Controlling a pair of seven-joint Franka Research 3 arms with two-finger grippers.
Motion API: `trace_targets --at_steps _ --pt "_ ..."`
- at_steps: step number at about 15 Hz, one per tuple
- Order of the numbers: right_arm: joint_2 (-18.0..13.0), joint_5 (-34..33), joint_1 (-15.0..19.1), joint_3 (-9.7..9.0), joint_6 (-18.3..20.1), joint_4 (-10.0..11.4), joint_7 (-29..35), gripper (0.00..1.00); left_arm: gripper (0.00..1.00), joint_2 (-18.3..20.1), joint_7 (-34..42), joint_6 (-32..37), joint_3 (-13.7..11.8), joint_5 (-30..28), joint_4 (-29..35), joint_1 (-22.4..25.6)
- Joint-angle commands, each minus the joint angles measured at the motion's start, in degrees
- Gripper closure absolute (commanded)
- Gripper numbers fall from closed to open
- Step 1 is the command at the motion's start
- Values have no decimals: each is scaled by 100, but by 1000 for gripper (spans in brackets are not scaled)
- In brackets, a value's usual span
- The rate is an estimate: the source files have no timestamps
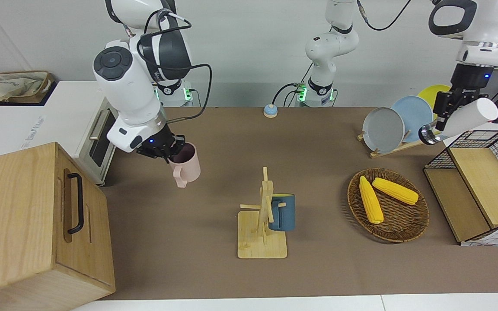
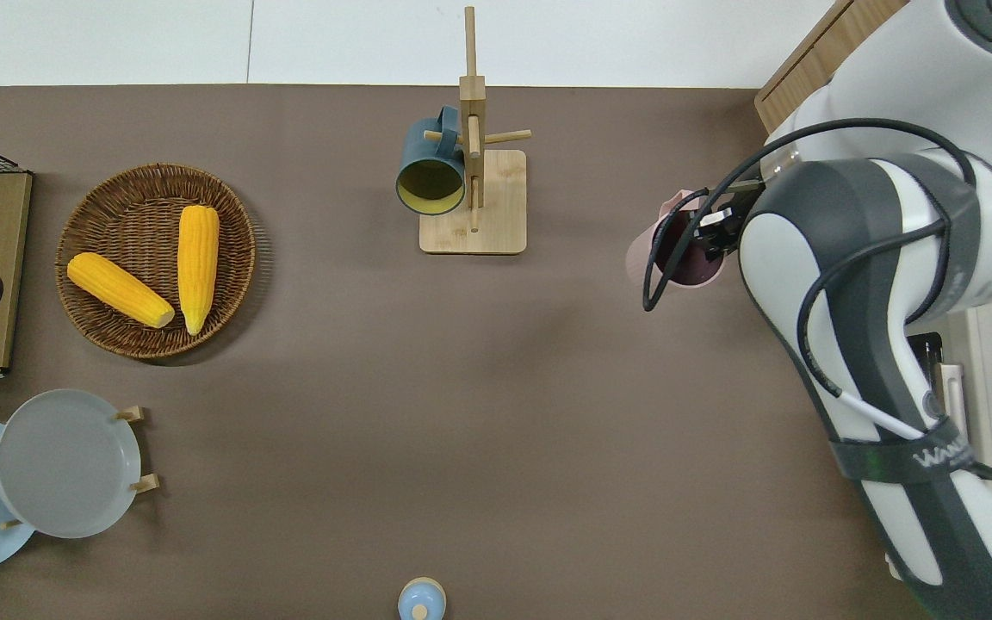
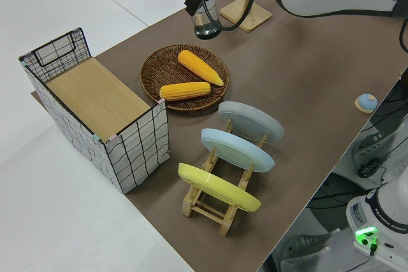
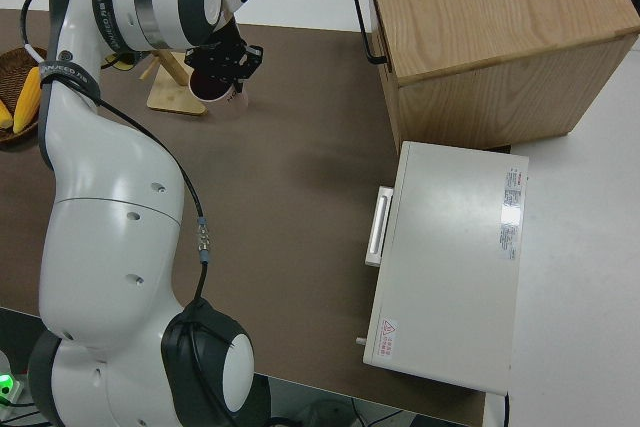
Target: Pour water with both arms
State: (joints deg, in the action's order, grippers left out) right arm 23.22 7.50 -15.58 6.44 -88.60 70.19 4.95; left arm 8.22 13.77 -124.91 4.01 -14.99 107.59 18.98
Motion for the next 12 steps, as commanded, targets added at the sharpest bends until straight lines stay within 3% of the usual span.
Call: trace_targets --at_steps 1,4,8,12 --pt "-142 181 -269 -221 316 -31 1181 1000 883 812 -182 -226 64 137 876 -61" --pt "-177 357 -235 -669 475 -23 2296 1000 883 1059 -287 -280 195 154 1203 8" --pt "-143 419 -279 -1196 353 13 3431 1000 883 1086 -437 -280 284 286 1317 18" --pt "-81 401 -279 -1855 -340 162 4284 1000 883 1068 -446 -280 319 286 1317 0"
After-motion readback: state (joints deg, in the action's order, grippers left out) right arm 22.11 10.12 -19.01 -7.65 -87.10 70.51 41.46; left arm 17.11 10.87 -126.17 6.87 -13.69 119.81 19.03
